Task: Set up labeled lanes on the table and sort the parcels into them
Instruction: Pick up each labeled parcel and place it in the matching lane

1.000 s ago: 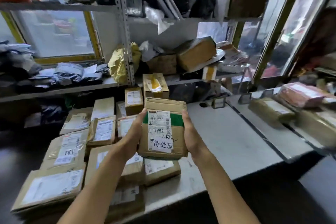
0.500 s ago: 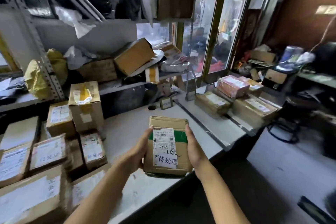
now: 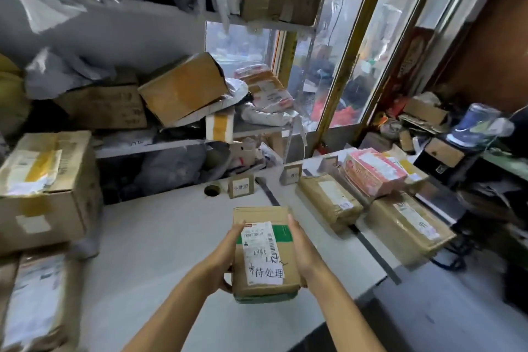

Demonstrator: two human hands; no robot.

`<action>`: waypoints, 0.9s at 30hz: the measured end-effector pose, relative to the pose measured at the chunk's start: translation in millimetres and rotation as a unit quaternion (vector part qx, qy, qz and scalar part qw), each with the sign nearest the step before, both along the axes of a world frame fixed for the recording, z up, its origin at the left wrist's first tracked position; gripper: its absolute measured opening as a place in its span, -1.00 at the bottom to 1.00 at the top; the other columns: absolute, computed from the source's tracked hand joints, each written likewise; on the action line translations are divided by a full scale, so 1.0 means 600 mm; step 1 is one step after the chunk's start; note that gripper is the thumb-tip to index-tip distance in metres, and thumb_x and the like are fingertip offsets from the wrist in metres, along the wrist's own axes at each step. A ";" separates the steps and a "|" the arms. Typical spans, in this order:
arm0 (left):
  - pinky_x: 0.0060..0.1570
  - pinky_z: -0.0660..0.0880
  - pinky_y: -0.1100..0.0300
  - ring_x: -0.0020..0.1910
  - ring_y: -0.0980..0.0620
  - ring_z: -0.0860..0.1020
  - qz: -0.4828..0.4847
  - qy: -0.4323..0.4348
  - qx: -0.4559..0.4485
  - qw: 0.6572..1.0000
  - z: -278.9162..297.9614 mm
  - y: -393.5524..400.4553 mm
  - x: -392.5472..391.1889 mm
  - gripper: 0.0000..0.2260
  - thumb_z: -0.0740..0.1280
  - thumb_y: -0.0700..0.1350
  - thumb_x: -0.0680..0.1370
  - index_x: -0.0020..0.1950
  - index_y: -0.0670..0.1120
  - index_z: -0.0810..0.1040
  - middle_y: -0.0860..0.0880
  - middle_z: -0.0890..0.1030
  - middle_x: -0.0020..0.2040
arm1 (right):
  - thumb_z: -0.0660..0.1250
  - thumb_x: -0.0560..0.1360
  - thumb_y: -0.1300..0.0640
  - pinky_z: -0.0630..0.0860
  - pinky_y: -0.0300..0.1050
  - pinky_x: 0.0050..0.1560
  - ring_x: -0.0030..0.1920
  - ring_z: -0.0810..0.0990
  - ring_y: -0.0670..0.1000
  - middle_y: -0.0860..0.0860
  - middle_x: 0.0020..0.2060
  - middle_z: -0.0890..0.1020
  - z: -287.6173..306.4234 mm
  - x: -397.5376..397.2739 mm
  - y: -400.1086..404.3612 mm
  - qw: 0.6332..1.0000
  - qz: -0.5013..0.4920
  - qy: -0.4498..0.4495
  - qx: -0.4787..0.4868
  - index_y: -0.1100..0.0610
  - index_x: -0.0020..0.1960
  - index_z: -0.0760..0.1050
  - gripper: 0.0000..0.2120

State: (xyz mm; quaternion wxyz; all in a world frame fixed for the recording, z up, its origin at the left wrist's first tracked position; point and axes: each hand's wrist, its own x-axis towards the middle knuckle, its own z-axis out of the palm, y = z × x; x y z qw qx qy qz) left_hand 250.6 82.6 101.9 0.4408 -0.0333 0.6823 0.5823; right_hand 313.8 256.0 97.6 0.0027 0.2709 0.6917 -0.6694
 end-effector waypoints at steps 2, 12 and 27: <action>0.25 0.50 -0.33 0.25 -0.18 0.50 0.017 -0.018 -0.003 1.000 -0.010 0.015 -0.028 -0.45 -0.08 0.46 0.57 0.28 0.15 0.43 -0.01 0.53 0.14 | 0.12 0.47 -0.52 0.62 0.14 0.26 0.15 0.71 0.03 -0.02 0.16 0.72 -0.011 -0.039 0.023 1.000 0.008 -0.019 0.007 -0.22 0.39 0.51 -0.36; 0.26 0.49 -0.31 0.16 -0.14 0.55 0.126 -0.054 -0.030 0.990 -0.055 0.127 -0.159 -0.45 -0.09 0.43 0.60 0.21 0.13 0.50 -0.02 0.59 0.11 | 0.01 0.20 -0.79 0.42 0.22 0.44 0.34 0.56 0.04 -0.11 0.32 0.61 -0.116 -0.239 0.148 0.989 0.101 -0.085 0.071 -0.39 0.34 0.47 -0.13; 0.44 0.19 -0.42 0.58 -0.27 0.19 0.230 -0.083 -0.013 0.969 -0.122 0.278 -0.285 -0.39 0.00 0.43 0.59 0.59 0.22 0.18 -0.03 0.15 0.64 | -0.03 0.68 -0.31 -0.18 0.16 0.63 0.65 -0.30 0.06 0.00 0.67 -0.24 -0.123 -0.343 0.242 0.915 0.288 -0.086 0.269 -0.16 0.68 0.04 -0.39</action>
